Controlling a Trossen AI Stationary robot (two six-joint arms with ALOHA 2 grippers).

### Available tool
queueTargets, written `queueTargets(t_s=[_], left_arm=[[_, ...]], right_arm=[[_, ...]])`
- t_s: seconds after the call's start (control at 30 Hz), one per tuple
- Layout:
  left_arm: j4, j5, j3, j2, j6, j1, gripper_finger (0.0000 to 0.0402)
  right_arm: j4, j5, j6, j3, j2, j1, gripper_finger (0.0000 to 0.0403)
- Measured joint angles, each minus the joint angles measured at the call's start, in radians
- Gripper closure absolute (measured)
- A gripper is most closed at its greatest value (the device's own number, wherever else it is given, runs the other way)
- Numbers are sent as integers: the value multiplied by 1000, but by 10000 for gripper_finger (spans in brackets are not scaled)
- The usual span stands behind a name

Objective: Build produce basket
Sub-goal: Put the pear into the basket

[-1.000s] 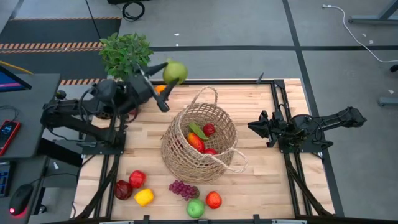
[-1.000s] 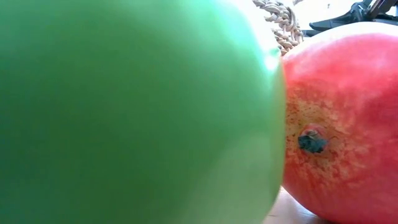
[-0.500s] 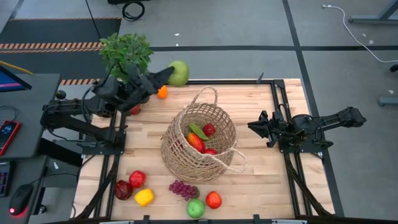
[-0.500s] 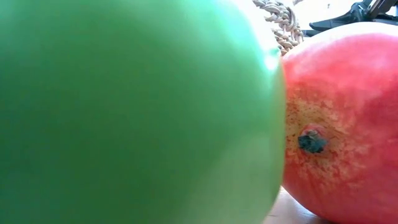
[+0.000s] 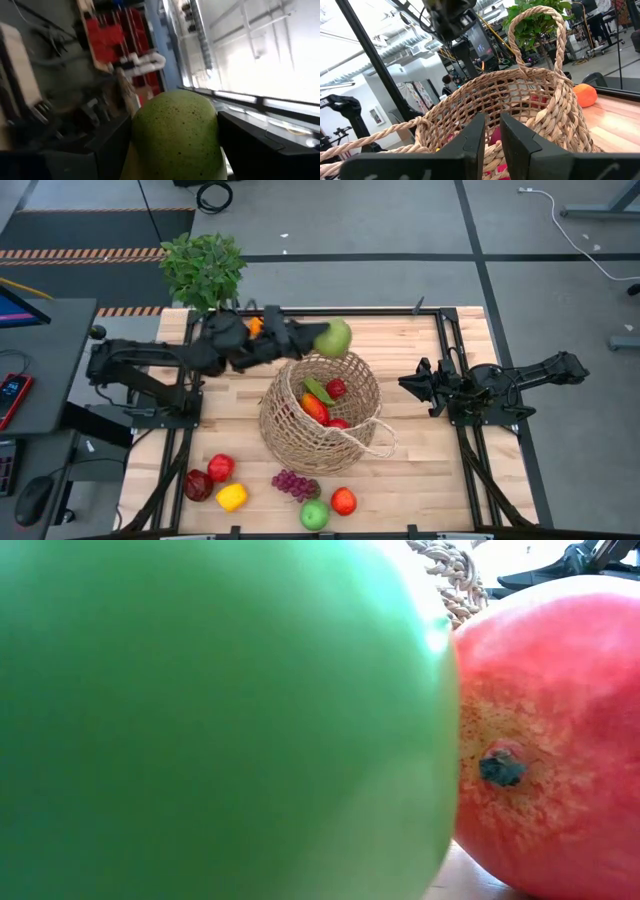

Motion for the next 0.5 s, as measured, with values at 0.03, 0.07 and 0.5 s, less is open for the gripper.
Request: queueTargets(t_s=[0.03, 0.07, 0.5], left_arm=[[22, 8, 0, 20, -16, -9, 115], [28, 17, 0, 38, -25, -19, 115], [24, 51, 153, 240, 31, -72, 115]], right_arm=[[0, 0, 0, 0, 0, 0, 338], [0, 0, 0, 0, 0, 0, 338], [0, 0, 0, 0, 0, 0, 338]])
